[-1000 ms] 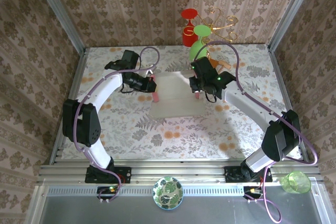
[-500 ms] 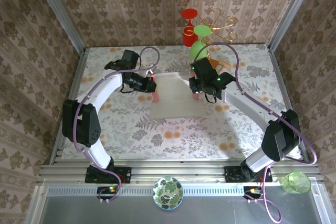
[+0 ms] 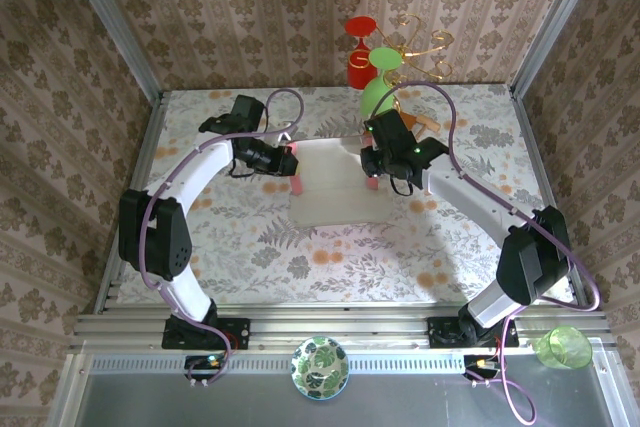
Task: Fold the paper box
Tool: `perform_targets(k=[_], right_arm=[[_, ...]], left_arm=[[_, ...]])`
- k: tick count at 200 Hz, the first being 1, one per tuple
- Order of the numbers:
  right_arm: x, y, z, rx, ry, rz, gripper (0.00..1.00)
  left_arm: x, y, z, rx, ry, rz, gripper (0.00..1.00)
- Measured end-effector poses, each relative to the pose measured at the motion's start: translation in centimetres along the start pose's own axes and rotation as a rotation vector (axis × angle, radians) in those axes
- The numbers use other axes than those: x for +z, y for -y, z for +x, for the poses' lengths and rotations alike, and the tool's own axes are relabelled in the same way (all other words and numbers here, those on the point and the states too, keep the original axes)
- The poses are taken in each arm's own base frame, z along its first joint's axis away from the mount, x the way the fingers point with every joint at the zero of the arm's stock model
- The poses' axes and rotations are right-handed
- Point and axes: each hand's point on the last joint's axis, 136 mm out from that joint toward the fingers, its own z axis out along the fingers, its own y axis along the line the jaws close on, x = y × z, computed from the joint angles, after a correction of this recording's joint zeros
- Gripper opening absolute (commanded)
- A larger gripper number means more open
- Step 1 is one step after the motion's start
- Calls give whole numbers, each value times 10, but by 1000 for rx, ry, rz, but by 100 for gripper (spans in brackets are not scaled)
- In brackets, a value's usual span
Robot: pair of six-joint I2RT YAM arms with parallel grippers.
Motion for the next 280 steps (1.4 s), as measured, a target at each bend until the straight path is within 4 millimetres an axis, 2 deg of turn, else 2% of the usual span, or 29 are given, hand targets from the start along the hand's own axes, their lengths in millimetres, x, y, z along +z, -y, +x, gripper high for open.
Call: perform_targets(k=[17,70,116,151,180,216,280], right_arm=[[2,4,0,1,-2,17,0],[-1,9,-5,-37,-2,162,0],[-16,11,-12,-97,6,410,0],[-18,16,-9,-113,-9,548,0],[-24,17,-5,-143,-16,599,0],[-33,14,-11,-162,-4,632,0],[-39,11,-10,-208,-12,691,0]], left_arm=[[-1,-2,0,-8,2,-2,0],[-1,0,-2,-26,7,7,0],[0,5,-7,-38,20,-2,0],[2,9,-7,-43,18,1,0],[4,13,-6,-42,14,4,0],[3,13,-9,-52,25,6,0],[4,15,-9,-64,26,4,0]])
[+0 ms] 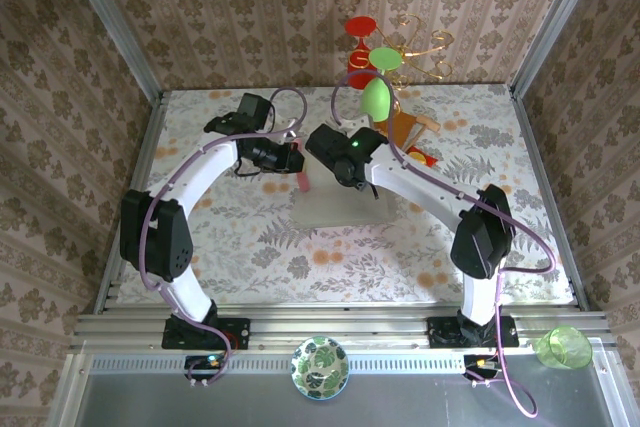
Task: Fold the paper box
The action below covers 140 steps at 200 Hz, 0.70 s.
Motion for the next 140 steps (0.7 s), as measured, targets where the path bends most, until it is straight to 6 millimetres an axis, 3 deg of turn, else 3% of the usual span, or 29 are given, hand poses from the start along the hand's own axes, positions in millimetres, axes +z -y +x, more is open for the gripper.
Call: perform_targets(k=[31,58,89,140], right_arm=[[1,-3,2,10,-3,-29,0],[11,-4,13,118,-71,-207,0],[15,1,5,262,-113,-424,8],[23,-13,12,298,-160,-549,11]], left_arm=[[0,-2,0,-7,0,-9,0],[0,-2,3,-14,-10,-9,0],[0,4,4,-23,-16,23,0],[-1,0,9,-58,-35,14,0]])
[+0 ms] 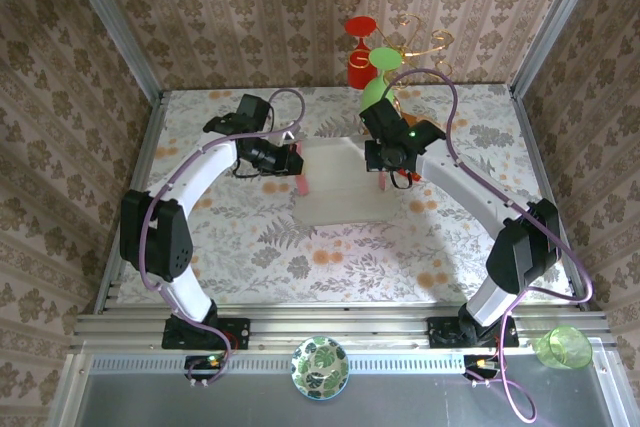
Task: Fold the paper box
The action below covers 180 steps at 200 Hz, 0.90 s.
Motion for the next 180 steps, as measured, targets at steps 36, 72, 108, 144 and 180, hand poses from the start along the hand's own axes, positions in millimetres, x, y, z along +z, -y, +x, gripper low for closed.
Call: perform_targets(k=[36,72,108,144,180], right_arm=[[4,0,5,6,-17,-20,18],[8,0,13,-2,-38,-25,22],[12,4,20,-6,-56,-15,19],[13,7,19,-6,-53,-7,18],[10,7,14,-8,-38,-5,29]], left_arm=[[0,0,0,-1,0,0,0],[-1,1,-2,-3,8,4,0],[-3,4,-7,4,21,9,0],[-3,4,-8,2,24,11,0],[-4,7,-10,5,31,22,0]])
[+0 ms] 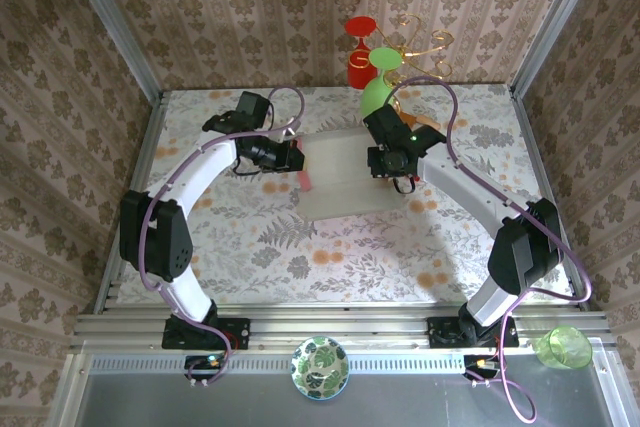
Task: Fold the paper box
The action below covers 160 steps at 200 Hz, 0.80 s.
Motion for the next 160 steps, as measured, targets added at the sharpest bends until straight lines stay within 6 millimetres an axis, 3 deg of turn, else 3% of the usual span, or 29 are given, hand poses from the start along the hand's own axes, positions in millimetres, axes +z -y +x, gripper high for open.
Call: perform_targets(k=[48,72,91,160], right_arm=[[-6,-1,-8,6,21,-3,29],[-7,2,-9,-2,23,12,8],[-6,5,-9,-14,24,28,0],[-24,6,-15,-103,80,270,0]], left_arm=[[-2,3,-3,1,12,11,0],[-2,3,-4,2,15,11,0],[-2,3,-5,4,20,11,0],[-3,6,-8,10,31,17,0]])
